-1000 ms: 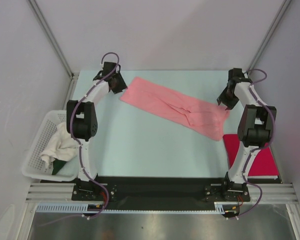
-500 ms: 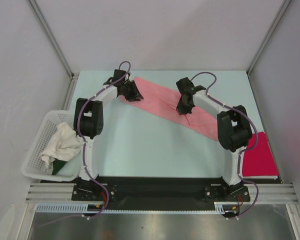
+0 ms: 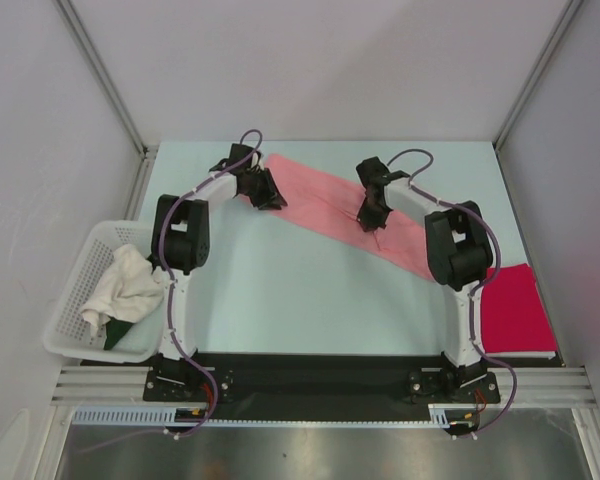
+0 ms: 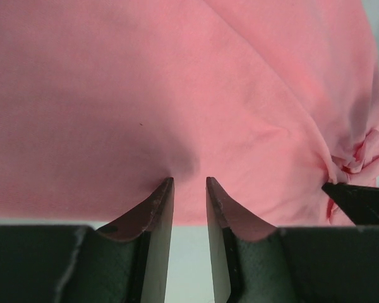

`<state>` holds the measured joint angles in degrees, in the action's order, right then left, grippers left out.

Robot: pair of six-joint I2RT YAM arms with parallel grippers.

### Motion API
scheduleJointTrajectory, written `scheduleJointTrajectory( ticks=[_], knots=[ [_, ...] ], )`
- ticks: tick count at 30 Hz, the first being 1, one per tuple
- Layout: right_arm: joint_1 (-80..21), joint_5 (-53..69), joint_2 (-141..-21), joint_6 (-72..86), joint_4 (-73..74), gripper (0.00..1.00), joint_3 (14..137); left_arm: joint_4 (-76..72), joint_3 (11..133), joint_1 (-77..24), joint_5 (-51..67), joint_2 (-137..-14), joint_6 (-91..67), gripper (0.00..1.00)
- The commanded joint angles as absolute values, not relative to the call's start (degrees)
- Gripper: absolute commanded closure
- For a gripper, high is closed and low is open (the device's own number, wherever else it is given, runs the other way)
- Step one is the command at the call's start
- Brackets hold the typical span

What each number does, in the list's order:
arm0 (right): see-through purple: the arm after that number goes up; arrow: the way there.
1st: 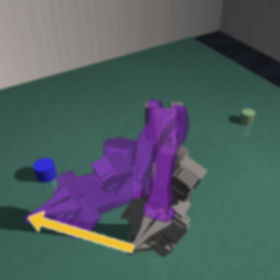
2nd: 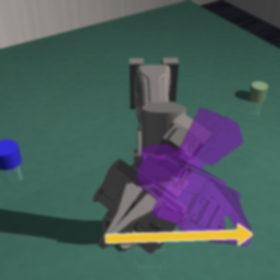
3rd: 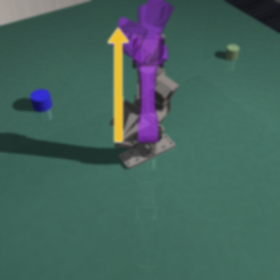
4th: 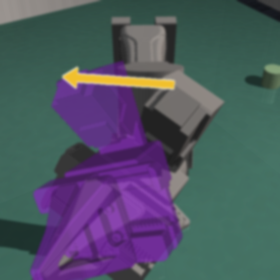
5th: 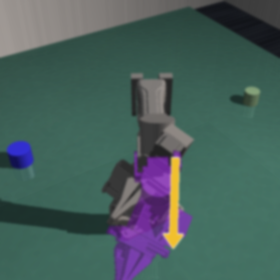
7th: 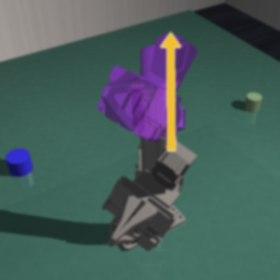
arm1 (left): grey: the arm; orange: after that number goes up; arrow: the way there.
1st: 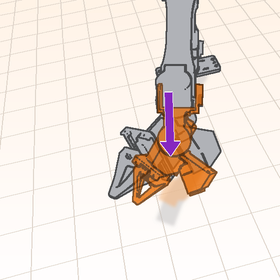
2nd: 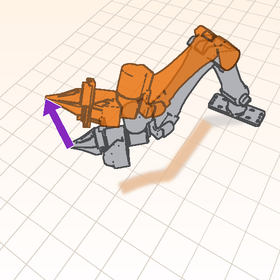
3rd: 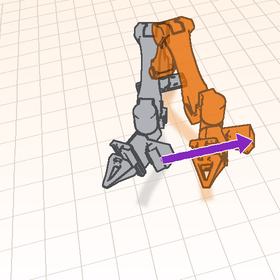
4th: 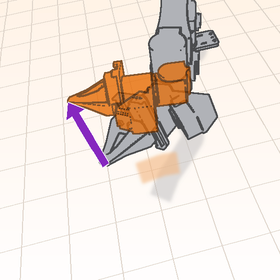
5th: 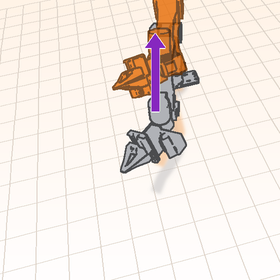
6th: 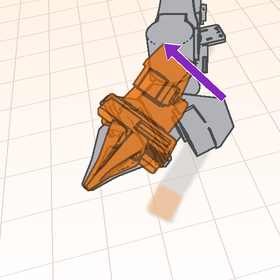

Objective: Fold and stack the t-shirts
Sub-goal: Fold the tshirt

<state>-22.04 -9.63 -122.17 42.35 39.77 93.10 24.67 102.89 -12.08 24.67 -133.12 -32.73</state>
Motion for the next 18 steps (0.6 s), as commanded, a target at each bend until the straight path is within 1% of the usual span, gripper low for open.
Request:
scheduleJointTrajectory(
  ticks=[1,11,13,18],
  knots=[
    [-20.39,-11.07,-122.96,41.22,38.94,1.0,96.41,25.66,105.2,-11.43,24.87,-133.59,-32.43,0.68],
    [-19.42,-9.41,-126.39,39.73,41.57,1.0,103.36,26.1,105.12,-10.72,24.26,-131.66,-32.17,0.68],
    [-19.6,-8.79,-125.16,39.73,42.36,1.0,102.84,26.1,104.51,-10.37,24.17,-130.09,-31.99,0.66],
    [-19.6,-6.59,-116.82,39.2,43.24,1.0,98.36,26.1,103.27,-9.32,24.43,-126.83,-31.2,0.64]
  ],
)
